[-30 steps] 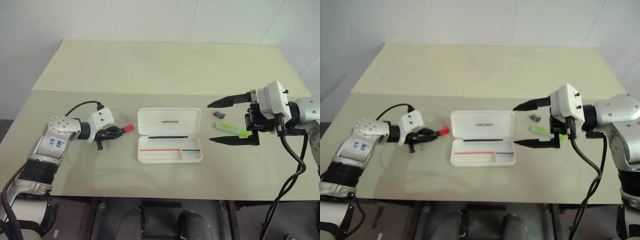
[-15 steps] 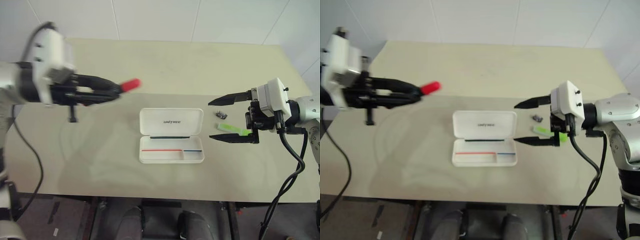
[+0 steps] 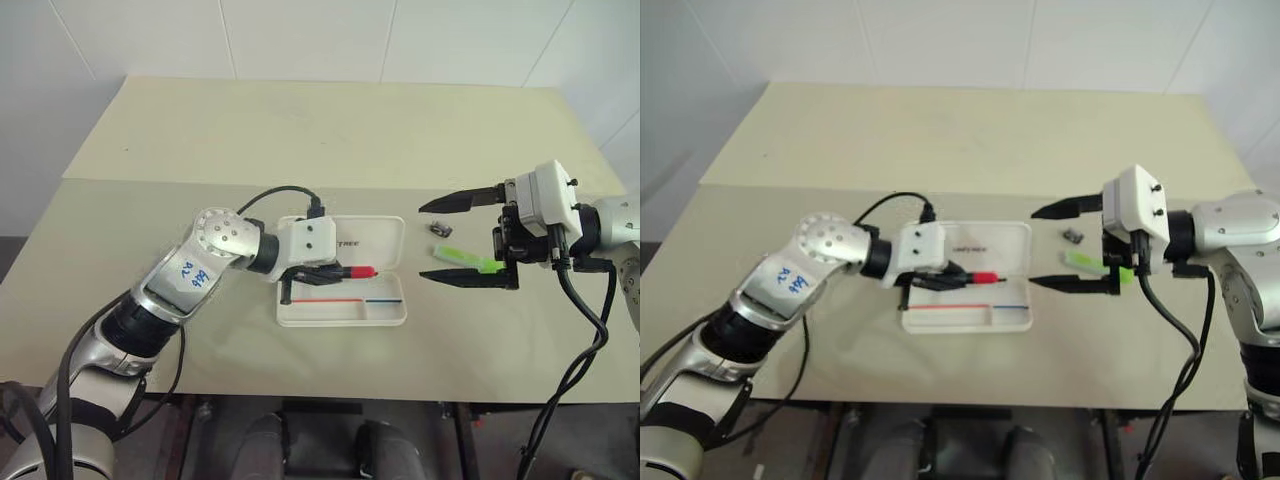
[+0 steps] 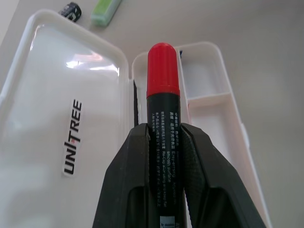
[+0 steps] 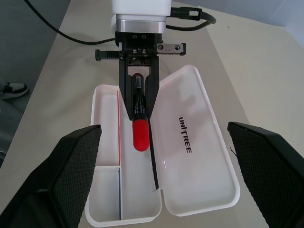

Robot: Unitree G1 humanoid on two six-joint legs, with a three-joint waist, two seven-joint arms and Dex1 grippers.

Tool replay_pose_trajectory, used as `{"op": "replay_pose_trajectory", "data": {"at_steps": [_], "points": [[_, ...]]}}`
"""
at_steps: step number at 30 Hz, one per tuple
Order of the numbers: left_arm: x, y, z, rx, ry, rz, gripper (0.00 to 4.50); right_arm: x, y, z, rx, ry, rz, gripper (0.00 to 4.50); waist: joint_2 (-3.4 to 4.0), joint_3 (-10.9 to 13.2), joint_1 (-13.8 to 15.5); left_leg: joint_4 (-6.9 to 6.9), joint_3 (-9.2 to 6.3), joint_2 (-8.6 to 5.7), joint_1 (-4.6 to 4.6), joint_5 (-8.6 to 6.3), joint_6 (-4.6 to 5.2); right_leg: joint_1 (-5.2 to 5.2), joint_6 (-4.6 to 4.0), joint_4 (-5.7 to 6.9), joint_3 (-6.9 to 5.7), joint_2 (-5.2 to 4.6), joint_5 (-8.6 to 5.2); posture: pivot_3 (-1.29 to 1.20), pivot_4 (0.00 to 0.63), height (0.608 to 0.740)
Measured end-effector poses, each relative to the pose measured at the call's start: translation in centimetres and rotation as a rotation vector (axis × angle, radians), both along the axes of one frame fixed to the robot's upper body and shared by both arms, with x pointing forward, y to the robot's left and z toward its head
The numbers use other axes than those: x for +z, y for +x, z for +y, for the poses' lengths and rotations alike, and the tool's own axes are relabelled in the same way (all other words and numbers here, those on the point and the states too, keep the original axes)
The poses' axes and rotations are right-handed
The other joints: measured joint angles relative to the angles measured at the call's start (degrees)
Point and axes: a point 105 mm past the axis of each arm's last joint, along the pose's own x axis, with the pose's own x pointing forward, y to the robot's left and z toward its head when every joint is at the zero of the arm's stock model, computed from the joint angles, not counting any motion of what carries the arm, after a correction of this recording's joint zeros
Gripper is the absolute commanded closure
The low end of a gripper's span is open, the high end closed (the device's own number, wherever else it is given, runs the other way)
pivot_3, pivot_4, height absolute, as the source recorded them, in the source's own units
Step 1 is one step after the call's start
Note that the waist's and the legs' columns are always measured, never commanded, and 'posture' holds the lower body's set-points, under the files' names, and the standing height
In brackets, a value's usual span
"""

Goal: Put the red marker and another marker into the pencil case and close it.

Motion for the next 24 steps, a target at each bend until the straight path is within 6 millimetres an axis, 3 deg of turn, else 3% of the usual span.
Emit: {"op": "replay_pose_trajectory", "data": {"at_steps": [6,24], "points": [[-1.5,-0.6,-1.7,-0.035,0.016,0.030,3.92,0.1,-0.4,-0.2,-0.006,0.008,-0.004,0.00,0.00,0.00,0.06,0.04,-0.04,0.00,0.00,-0.01,0.01,0.05,0.00,-0.01,-0.02,-0.01,0.01,0.00,0.150,0.740],[-2.7,0.4,-2.2,0.014,0.037,0.041,3.92,-0.9,-0.1,-1.0,-0.067,-0.044,0.016,0.00,0.00,0.00,0.07,0.03,-0.04,-0.01,0.00,-0.01,0.01,0.07,0.01,-0.01,-0.04,-0.01,0.01,0.00,0.150,0.740]]}}
